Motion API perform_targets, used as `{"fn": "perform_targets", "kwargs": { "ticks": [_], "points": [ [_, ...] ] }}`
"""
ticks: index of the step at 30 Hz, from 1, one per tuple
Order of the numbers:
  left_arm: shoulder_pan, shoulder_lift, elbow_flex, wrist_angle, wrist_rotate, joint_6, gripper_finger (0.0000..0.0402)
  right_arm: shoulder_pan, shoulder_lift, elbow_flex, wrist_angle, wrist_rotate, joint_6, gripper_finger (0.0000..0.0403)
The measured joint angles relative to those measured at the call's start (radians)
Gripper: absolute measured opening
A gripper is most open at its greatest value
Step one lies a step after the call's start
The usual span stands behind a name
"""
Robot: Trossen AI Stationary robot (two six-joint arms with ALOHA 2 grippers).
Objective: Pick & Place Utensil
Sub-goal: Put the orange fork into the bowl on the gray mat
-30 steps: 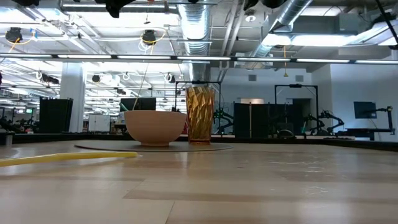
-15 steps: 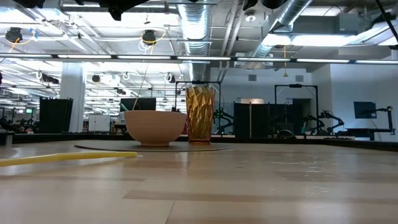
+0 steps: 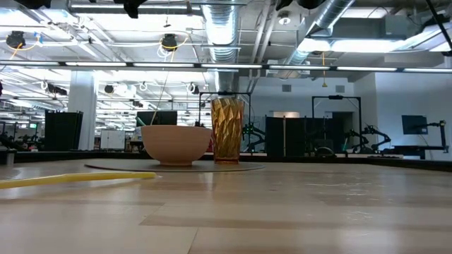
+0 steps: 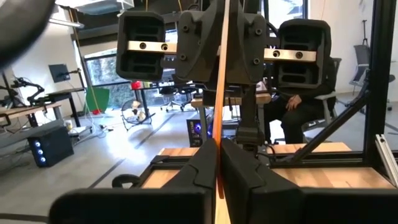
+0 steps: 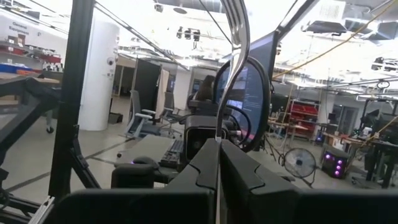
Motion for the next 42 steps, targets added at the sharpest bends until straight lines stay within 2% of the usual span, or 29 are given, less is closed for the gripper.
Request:
{"fn": "perform_targets", "kwargs": {
  "ticks": [6,16,22,27,32,34,38,42],
  "points": [
    [0.000,0.000,0.000,-0.021,-0.001,-0.015,0.0009,0.000,-0.001,0.001,-0.048,0.000,-0.026,0.0014],
    [-0.003,0.000,0.000,-0.051,0.006,-0.077,0.0008,0.000,0.000,0.001,-0.192,0.005,-0.042,0.0098],
    [-0.005,-0.002,0.000,-0.197,-0.006,-0.281,0.0008,-0.001,-0.031,0.001,-0.343,0.008,-0.045,0.0130],
    [-0.005,-0.025,0.000,-0.288,-0.005,-0.438,0.0008,0.000,-0.090,0.000,-0.564,0.131,-0.053,0.0142],
    [0.005,-0.088,0.023,-0.344,-0.006,-0.482,0.0008,0.000,-0.119,0.001,-0.841,0.293,-0.046,0.0142],
    [0.015,-0.105,0.061,-0.422,-0.008,-0.525,0.0007,-0.001,-0.117,0.000,-0.939,0.323,-0.019,0.0141],
    [0.049,-0.098,0.146,-0.704,-0.004,-0.682,0.0007,0.002,-0.101,0.000,-1.046,0.321,0.071,0.0136],
    [0.125,-0.049,0.240,-0.958,0.111,-0.862,0.0007,0.012,-0.083,0.000,-1.063,0.318,0.128,0.0129]
  ]
}}
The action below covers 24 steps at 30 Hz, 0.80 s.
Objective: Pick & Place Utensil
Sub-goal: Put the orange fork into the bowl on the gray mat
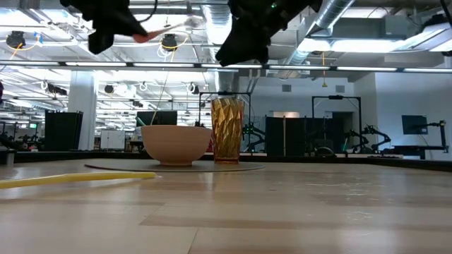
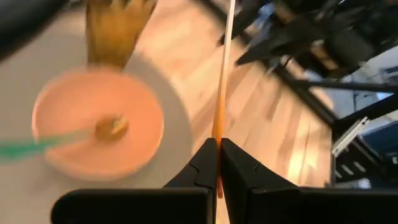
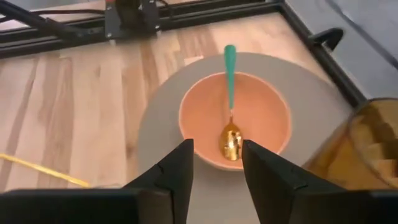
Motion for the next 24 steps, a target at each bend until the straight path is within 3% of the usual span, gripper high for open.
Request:
{"fn": "perform_targets", "kwargs": {
  "ticks": [4,10,13,18,24],
  "points": [
    [0.113,0.083,0.048,-0.156,0.167,-0.085,0.0007,0.004,0.004,0.000,0.015,-0.002,0.005,0.0122],
    [0.257,0.273,0.050,-0.235,0.548,-0.139,0.0010,0.018,0.003,0.000,0.024,-0.002,0.005,0.0119],
    [0.291,0.363,0.051,-0.241,0.676,-0.140,0.0010,0.027,0.003,0.000,0.022,-0.002,0.005,0.0119],
    [0.341,0.439,0.050,-0.257,0.758,-0.138,0.0010,0.047,0.003,0.000,0.022,-0.002,0.005,0.0118],
    [0.387,0.382,0.050,-0.260,0.758,-0.138,0.0010,0.070,0.003,0.000,0.018,-0.002,-0.033,0.0118]
  ]
}}
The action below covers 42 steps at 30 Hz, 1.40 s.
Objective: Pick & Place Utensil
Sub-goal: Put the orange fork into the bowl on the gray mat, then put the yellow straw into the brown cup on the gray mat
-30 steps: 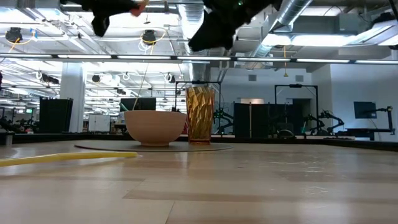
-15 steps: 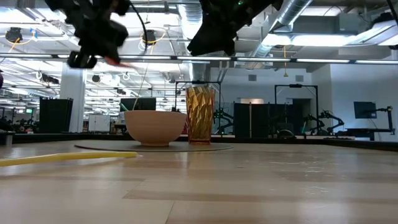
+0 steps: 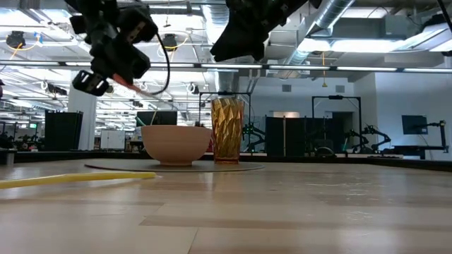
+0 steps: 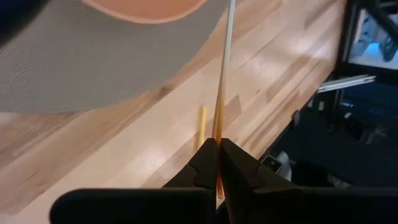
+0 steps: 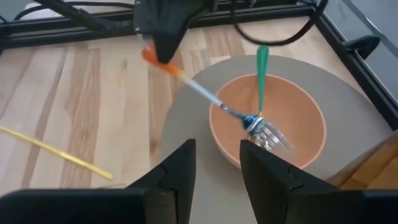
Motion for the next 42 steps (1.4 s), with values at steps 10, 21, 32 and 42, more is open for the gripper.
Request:
{"fn": "perform_targets", "kwargs": {
  "ticks": [10,21,32,42],
  "points": [
    [0.049,-0.032,-0.037,-0.166,-0.076,0.018,0.0013,0.026,0.001,0.000,0.001,0.000,-0.005,0.0118],
    [0.052,-0.016,-0.042,-0.053,-0.054,0.061,0.0033,0.038,0.015,0.000,0.002,0.000,0.020,0.0118],
    [0.057,-0.016,-0.039,0.034,-0.054,0.061,0.0063,0.038,0.015,0.000,0.007,0.000,0.037,0.0118],
    [0.042,-0.114,0.010,0.062,-0.092,0.431,0.0065,0.085,0.154,0.000,0.007,-0.037,-0.094,0.0118]
  ]
}}
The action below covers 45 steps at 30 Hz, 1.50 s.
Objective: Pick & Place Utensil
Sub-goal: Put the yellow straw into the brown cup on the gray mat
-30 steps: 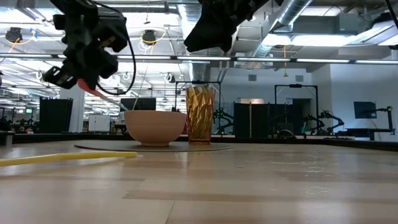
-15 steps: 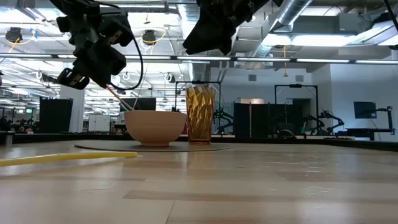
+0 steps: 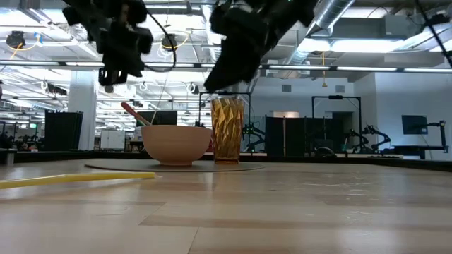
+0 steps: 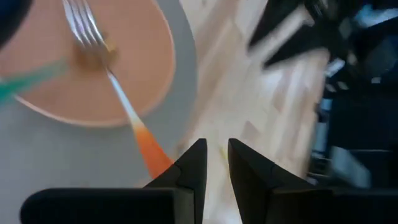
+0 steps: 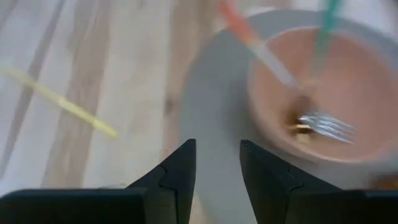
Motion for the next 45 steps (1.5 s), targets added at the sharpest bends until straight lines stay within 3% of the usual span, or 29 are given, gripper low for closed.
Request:
{"fn": "perform_targets", "kwargs": {
  "ticks": [6,11,16,24,32,36,41,45],
  "points": [
    [-0.033,-0.183,0.000,0.002,-0.161,0.098,0.0063,0.077,0.148,0.000,0.258,-0.205,-0.033,0.0118],
    [-0.038,-0.318,0.000,0.002,-0.182,0.101,0.0063,0.136,0.282,-0.001,0.430,-0.203,-0.161,0.0118],
    [-0.038,-0.395,0.001,0.002,-0.186,0.101,0.0060,0.152,0.353,-0.002,0.491,-0.199,-0.167,0.0118],
    [-0.038,-0.392,0.000,0.002,-0.188,0.101,0.0058,0.151,0.450,-0.002,0.587,-0.293,-0.097,0.0118],
    [-0.038,-0.337,0.000,0.002,-0.195,0.101,0.0058,0.147,0.524,0.006,0.621,-0.307,-0.097,0.0116],
    [-0.037,-0.317,0.001,0.002,-0.196,0.102,0.0058,0.146,0.525,0.007,0.607,-0.301,-0.120,0.0086],
    [-0.037,-0.312,0.000,0.003,-0.202,0.165,0.0058,0.138,0.495,0.003,0.604,-0.293,-0.167,0.0016],
    [-0.037,-0.312,0.001,0.003,-0.229,0.172,0.0058,0.124,0.456,-0.002,0.574,-0.293,-0.140,0.0015]
  ]
}}
